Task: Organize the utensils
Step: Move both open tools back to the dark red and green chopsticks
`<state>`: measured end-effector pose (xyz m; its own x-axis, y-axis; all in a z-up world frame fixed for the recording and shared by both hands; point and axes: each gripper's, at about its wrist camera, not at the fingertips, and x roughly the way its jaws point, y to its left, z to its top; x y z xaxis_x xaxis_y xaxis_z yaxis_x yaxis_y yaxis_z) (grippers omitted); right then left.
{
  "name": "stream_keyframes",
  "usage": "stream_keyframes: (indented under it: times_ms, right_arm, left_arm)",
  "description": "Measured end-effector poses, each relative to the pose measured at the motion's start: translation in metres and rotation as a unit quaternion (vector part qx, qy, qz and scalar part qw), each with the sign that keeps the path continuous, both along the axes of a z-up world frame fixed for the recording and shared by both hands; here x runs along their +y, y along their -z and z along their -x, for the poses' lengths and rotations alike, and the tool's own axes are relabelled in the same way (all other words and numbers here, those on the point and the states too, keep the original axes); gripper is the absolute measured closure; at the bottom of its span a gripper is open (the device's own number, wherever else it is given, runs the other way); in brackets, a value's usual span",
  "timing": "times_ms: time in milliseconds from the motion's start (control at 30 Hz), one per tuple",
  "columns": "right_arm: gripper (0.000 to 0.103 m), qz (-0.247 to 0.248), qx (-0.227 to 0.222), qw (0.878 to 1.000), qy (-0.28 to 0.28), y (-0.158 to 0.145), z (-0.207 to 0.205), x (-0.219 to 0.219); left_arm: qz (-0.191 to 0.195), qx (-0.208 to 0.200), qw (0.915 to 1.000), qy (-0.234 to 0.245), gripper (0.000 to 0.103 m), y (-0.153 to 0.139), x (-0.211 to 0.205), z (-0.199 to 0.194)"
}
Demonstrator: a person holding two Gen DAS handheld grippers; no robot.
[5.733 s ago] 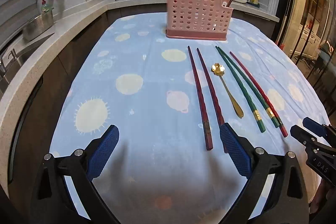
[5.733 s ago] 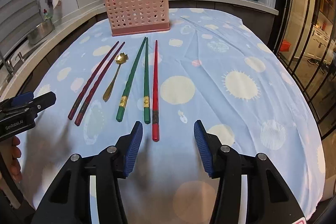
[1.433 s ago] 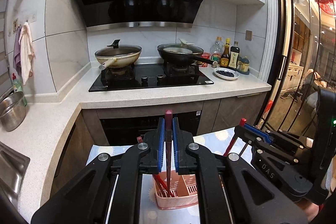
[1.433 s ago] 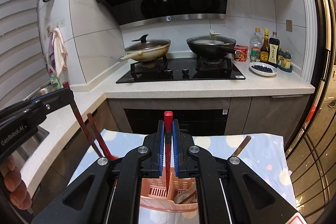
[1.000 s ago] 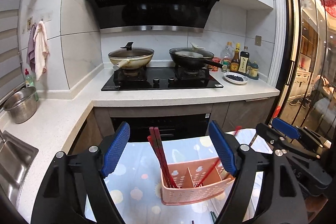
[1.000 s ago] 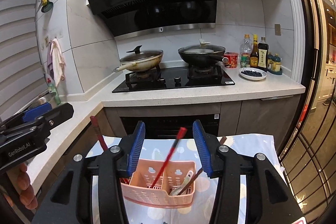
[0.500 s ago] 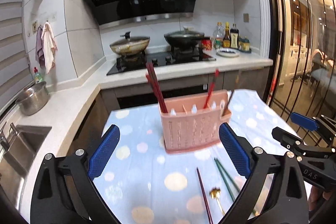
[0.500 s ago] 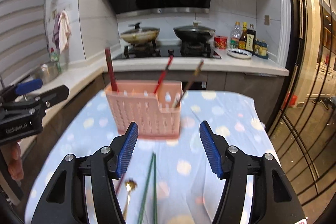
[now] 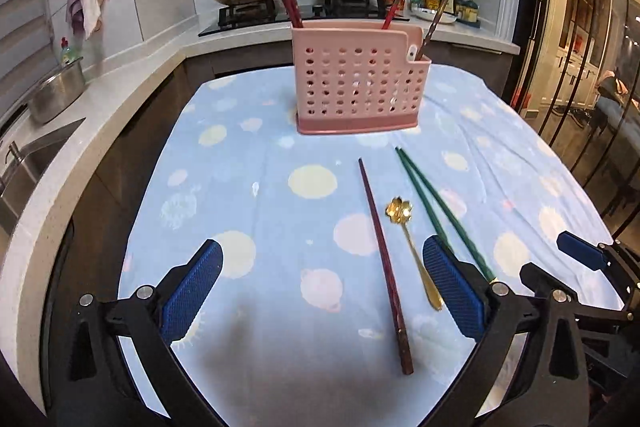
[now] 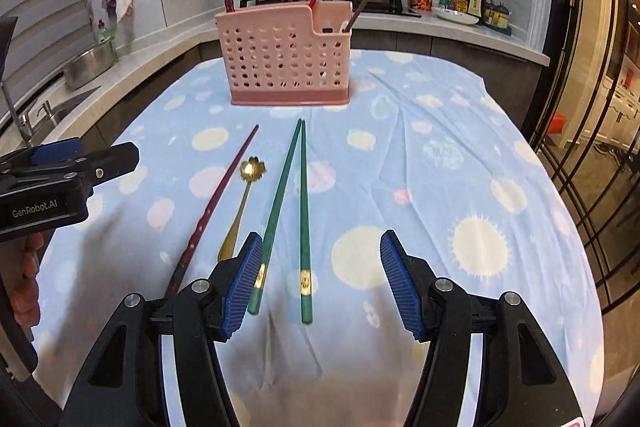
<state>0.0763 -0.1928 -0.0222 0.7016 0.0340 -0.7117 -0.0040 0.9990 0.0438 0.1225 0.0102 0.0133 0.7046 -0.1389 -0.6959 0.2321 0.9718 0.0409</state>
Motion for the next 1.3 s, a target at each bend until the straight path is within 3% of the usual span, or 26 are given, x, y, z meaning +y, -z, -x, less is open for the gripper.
stream_keyframes:
  times_ms: [100, 200, 433, 667, 867, 967, 1300]
  right_arm:
    - [0.044, -0.006, 0.012, 1.0, -0.001, 0.013, 0.005, 0.001]
    - [0.048, -0.007, 0.021, 1.0, -0.005, 0.022, 0.006, 0.004]
    - [0.069, -0.005, 0.037, 0.999, -0.011, 0.034, 0.003, 0.009]
    - [0.071, -0.006, 0.041, 0.999, -0.009, 0.037, -0.003, 0.008]
    - [0.072, -0.005, 0.044, 0.999, -0.013, 0.04, -0.007, 0.011]
    - [0.08, -0.006, 0.049, 0.999, -0.015, 0.043, -0.01, 0.013]
    - [0.089, -0.01, 0.05, 0.999, -0.015, 0.046, -0.011, 0.011]
  left_arm:
    - [-0.024, 0.008, 0.9996, -0.013, 0.007, 0.014, 0.002, 0.008]
    - [-0.024, 0.022, 0.9994, -0.013, 0.007, 0.025, 0.005, 0.013]
    - [-0.031, 0.032, 0.999, -0.002, 0.007, 0.041, -0.001, 0.029]
    - [-0.038, 0.031, 0.9987, 0.009, 0.007, 0.051, -0.011, 0.037]
    - [-0.019, 0.042, 0.9989, 0.006, 0.007, 0.061, -0.01, 0.035]
    - [-0.025, 0.05, 0.9985, 0.002, 0.007, 0.066, -0.009, 0.033]
    - [-0.04, 0.061, 0.9973, 0.003, 0.008, 0.076, -0.014, 0.028]
